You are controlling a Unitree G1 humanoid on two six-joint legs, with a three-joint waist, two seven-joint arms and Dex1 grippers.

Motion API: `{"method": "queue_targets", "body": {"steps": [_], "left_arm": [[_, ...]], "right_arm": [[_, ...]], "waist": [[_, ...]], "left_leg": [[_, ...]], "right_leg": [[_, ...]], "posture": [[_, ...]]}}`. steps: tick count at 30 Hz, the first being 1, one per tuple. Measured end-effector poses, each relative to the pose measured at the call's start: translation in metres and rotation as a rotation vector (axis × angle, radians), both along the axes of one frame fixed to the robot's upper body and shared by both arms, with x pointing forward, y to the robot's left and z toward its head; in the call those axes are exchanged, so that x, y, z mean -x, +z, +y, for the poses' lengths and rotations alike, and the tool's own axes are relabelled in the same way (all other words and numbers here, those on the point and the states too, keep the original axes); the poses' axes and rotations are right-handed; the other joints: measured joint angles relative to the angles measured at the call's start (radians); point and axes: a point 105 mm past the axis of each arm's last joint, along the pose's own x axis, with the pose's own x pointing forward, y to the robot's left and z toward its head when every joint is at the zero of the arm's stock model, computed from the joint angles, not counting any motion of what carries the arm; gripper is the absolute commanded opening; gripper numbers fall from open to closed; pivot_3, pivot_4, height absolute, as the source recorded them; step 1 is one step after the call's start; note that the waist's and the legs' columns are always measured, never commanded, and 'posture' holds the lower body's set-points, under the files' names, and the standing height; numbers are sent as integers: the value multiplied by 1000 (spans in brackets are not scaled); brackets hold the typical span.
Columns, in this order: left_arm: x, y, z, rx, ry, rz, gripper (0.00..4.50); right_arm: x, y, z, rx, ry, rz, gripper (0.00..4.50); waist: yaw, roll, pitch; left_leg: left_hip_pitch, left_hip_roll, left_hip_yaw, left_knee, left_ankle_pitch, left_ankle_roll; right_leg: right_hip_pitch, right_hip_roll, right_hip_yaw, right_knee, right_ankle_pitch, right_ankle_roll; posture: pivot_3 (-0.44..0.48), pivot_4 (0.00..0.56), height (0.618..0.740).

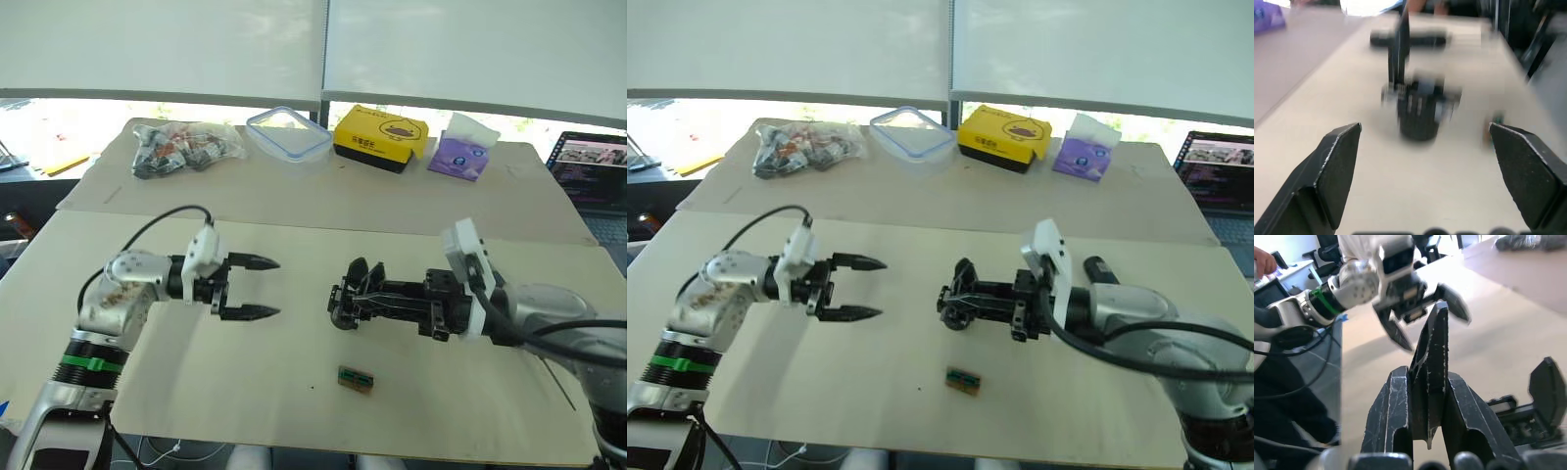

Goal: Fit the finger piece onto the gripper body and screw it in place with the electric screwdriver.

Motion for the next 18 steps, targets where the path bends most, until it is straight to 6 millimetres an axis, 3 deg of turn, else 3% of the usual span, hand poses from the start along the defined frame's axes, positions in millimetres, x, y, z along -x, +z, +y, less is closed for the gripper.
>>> {"method": "queue_targets", "body": {"steps": [3,8,12,18], "left_arm": [[-5,-20,-8,-16,2,-21,4500],[-7,-48,-44,12,-11,45,4500],[-16,-55,-75,35,7,52,4500],[-26,-52,-102,60,-3,57,4500]], "right_arm": [[-2,-6,-4,2,-4,-98,404],[-8,-17,-10,3,-37,-198,404],[-10,-23,-12,8,-41,-229,404],[-7,-28,-14,16,-46,-225,404]], "waist": [[11,0,0],[11,0,0],[11,0,0],[7,0,0]], "left_leg": [[0,0,0,2,0,0],[0,0,0,3,1,-1],[0,0,0,3,1,0],[0,0,0,4,1,0]], "right_leg": [[1,0,0,-1,0,6],[1,1,0,2,0,9],[1,1,0,3,0,9],[2,1,1,3,1,8]], "posture": [[0,150,740],[0,150,740],[0,150,740],[0,150,740]]}}
